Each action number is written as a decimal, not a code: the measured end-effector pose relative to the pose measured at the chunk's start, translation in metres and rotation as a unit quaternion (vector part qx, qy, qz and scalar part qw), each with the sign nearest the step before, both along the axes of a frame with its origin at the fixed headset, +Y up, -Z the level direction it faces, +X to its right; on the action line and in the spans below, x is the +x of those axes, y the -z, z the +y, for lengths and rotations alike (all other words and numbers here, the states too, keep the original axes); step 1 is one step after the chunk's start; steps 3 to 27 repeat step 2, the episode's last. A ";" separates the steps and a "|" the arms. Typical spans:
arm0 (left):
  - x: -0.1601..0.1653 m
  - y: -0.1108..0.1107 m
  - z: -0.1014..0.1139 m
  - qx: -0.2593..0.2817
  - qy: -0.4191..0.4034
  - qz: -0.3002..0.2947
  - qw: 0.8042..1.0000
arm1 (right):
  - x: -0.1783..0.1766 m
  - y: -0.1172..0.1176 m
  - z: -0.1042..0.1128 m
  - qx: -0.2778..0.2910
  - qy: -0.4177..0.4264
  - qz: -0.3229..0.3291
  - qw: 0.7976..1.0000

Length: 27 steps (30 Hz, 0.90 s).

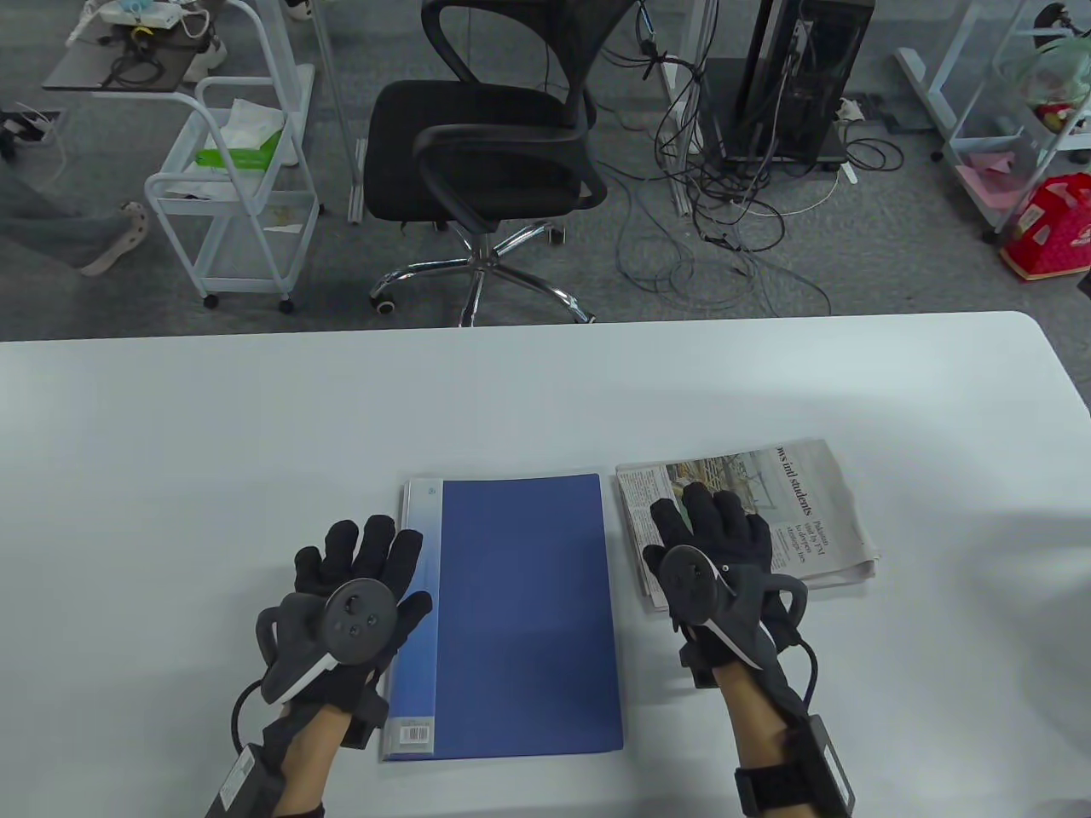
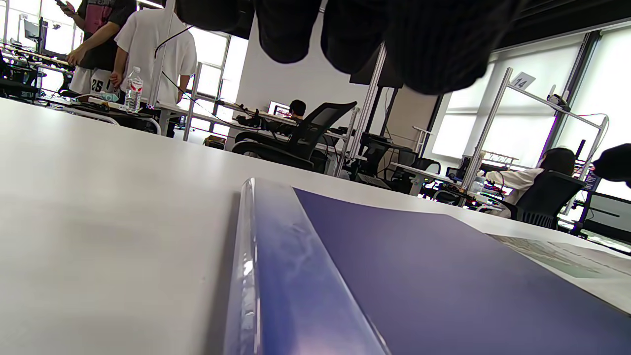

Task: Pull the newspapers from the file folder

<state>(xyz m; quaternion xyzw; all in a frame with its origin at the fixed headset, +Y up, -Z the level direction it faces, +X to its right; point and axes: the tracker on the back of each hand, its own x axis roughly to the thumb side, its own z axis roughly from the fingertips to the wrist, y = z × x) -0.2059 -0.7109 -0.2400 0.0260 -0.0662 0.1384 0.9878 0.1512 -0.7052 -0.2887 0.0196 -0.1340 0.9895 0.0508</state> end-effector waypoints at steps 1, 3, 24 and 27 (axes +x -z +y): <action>0.000 0.000 -0.001 -0.003 0.001 0.002 1.000 | 0.000 0.000 0.000 0.000 -0.001 0.001 1.000; 0.000 0.001 -0.001 -0.005 0.003 0.002 1.000 | 0.000 0.000 0.000 -0.001 -0.002 0.001 1.000; 0.000 0.001 -0.001 -0.005 0.003 0.002 1.000 | 0.000 0.000 0.000 -0.001 -0.002 0.001 1.000; 0.000 0.001 -0.001 -0.005 0.003 0.002 1.000 | 0.000 0.000 0.000 -0.001 -0.002 0.001 1.000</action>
